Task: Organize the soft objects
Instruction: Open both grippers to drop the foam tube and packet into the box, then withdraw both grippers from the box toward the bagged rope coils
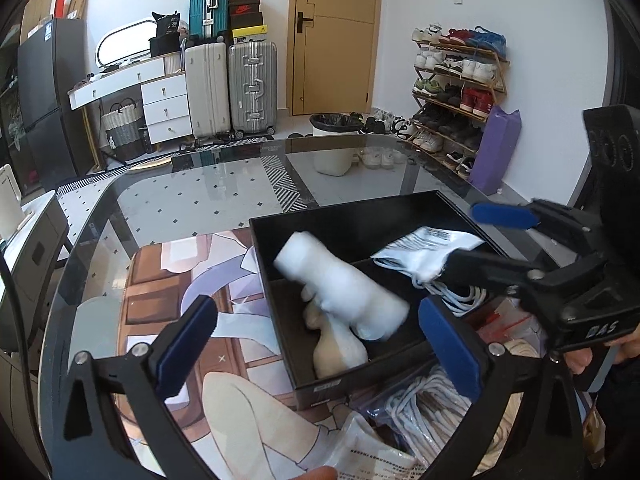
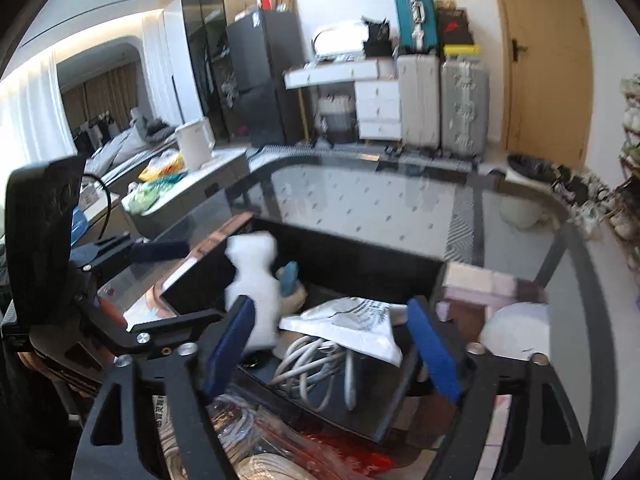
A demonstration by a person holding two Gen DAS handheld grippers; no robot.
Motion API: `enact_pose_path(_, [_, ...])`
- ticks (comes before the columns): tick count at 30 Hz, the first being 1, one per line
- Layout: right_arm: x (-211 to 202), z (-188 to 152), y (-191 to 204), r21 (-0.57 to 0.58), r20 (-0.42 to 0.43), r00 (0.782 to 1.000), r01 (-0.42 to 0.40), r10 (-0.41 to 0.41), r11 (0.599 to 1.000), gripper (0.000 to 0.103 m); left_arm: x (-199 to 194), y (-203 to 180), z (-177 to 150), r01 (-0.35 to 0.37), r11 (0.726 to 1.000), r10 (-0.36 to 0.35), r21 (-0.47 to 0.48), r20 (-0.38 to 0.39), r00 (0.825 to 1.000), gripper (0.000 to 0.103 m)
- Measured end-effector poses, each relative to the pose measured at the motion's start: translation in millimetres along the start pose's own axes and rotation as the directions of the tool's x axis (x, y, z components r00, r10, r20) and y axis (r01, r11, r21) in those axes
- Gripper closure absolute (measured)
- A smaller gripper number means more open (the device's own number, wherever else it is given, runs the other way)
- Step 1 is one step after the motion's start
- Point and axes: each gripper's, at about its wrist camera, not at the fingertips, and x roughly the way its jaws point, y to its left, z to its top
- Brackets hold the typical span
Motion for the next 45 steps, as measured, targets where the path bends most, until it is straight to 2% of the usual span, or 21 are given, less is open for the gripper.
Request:
enact_pose_path(4, [-18,-3,0,-0.005,0.014,1.000,0.024,-0.024,1.000,0.001,-9,1,-3,0.008,1.000,-0.008,-0.008,0.011,1.000,0.000])
enact_pose_path(8, [-39,-14,-2,0.026,0.016,0.999,0.036,-0.036,0.999,0.001,-21,0,-8,0.023,1.000,-0.023,-0.021,0.026,0.999,0.000])
enact_pose_path(13, [-59,-38,3,0.043,0.000,0.997,0.072,-0.072,0.996,0.001,-39,-3,-15,0.012,1.000,-0.011,-0.023,0.048,0.999,0.000])
enact_pose_path(19, [-71,-67,2,0.068,-0.031,0.997,0.074,-0.072,0.995,0.001,-54,-4,-30,-0.002,1.000,0.003,-0.023,0.056,0.998,0.000])
enact_pose_path(29, [-65,-74,12,0.019,-0.101,0.992,0.071,-0.069,0.997,0.001,-64,-8,-44,-0.054,0.998,0.053,0.017,0.064,0.997,0.000])
enact_pose_path(38, [-41,-84,27,-0.034,-0.194,0.979,0.056,-0.061,0.998,0.001,-58,0,-52,-0.055,0.998,0.054,0.027,0.027,0.998,0.000])
enact_pose_path(45, [-32,-90,36,-0.059,-0.214,0.975,0.052,-0.063,0.997,0.001,-54,3,-56,-0.033,0.997,0.034,0.068,-0.010,0.999,0.000])
